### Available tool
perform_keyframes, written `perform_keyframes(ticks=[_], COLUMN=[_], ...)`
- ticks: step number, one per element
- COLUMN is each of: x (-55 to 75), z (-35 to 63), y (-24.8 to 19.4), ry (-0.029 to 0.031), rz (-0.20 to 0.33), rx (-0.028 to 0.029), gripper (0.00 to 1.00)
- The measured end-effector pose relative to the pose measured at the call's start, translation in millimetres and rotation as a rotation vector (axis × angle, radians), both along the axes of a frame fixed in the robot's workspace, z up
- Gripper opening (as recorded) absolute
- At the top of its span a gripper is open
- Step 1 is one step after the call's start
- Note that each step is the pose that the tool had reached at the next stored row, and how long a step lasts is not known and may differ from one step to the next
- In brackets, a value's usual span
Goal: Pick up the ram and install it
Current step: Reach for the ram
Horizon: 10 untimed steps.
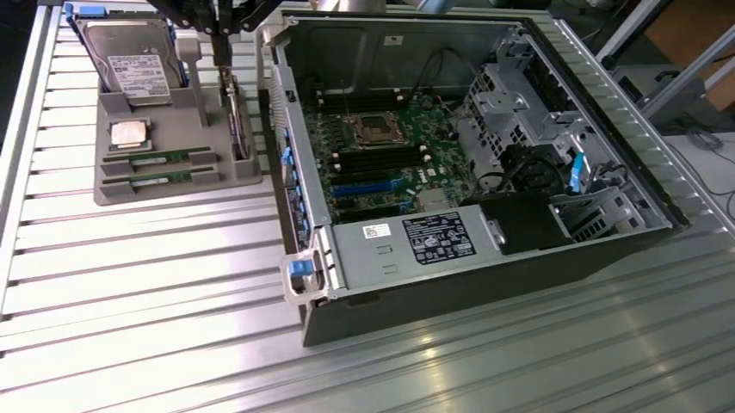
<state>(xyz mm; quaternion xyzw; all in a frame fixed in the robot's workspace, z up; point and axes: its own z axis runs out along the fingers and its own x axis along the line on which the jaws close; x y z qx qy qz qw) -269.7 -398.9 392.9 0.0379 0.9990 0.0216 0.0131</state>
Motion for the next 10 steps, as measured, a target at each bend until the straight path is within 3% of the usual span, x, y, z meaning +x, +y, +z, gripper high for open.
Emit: perform_keyframes(ticks=[10], x=[-13.8], z=[0.0], y=[0.0], ry=[0.0000], rz=[0.000], rx=[0.0000], gripper=[0.10])
